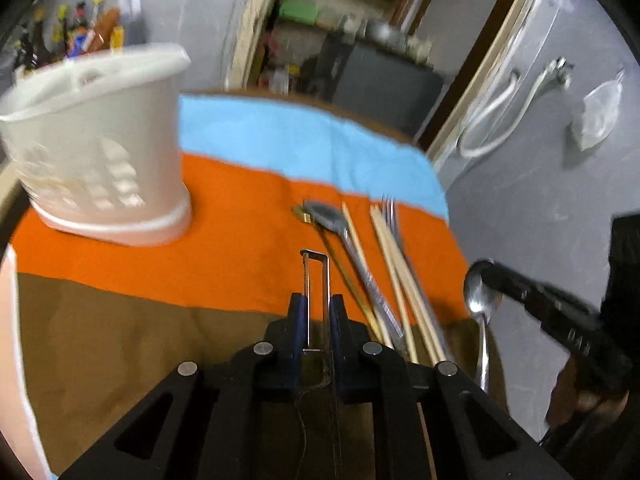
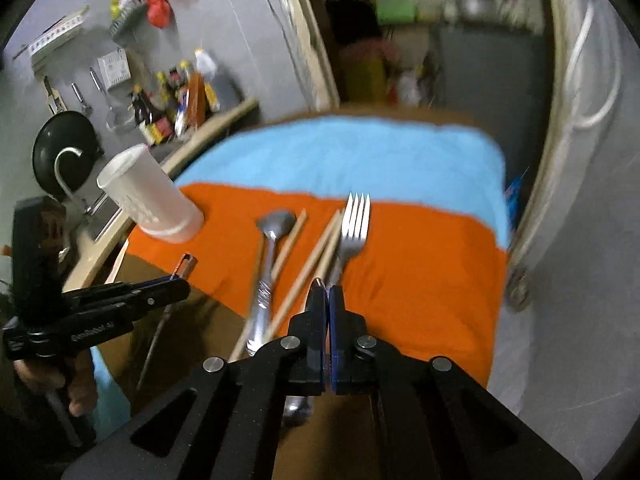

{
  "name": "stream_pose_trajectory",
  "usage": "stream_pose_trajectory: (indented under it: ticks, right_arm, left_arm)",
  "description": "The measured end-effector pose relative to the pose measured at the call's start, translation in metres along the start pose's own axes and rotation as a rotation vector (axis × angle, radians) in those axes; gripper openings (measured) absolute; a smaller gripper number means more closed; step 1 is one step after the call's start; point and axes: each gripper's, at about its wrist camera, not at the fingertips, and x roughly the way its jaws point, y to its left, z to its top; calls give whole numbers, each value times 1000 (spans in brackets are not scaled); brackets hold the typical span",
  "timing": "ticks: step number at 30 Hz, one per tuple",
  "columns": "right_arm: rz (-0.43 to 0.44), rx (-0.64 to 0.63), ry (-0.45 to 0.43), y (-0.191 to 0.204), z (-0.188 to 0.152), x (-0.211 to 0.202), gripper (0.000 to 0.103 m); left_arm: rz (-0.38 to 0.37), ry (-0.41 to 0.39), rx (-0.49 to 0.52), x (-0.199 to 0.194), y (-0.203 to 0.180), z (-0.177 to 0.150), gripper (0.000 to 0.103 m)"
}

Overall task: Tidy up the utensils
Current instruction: 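Grasp the metal peeler with the left tool while the right tool grasps a silver spoon, then carry peeler and spoon over the white caddy and open both tools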

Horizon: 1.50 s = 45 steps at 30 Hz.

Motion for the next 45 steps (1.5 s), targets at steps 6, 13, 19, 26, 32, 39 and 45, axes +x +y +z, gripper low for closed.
stream_pose_trajectory:
  ticks: [6,13,19,26,32,39,45]
  right_arm:
    - [-120,-8,-226,57,14,-35,2]
    - [-148,0,-454,109,61,-61,2]
    - [-168,-15,-594,181,111,-45,2]
    - [-246,-85,-698,238,142,-26,2]
    - [-282,-153,-681,259,147,9,2]
    - [-326,-231,-634,261,131,34,2]
    - [-338,-249,-589,261,128,47,2]
  left_arm:
    - [12,-187,15,-55,14,15,12]
    - [14,-344,-9,-101,62,68,12]
    - [55,-485,-87,-122,128,115,12]
    - [65,-571,-186,-105,188,167,12]
    - [77,-570,-205,-73,211,184,12]
    - [98,-584,-154,-56,208,170,12]
    - [99,-582,-131,-48,205,167,12]
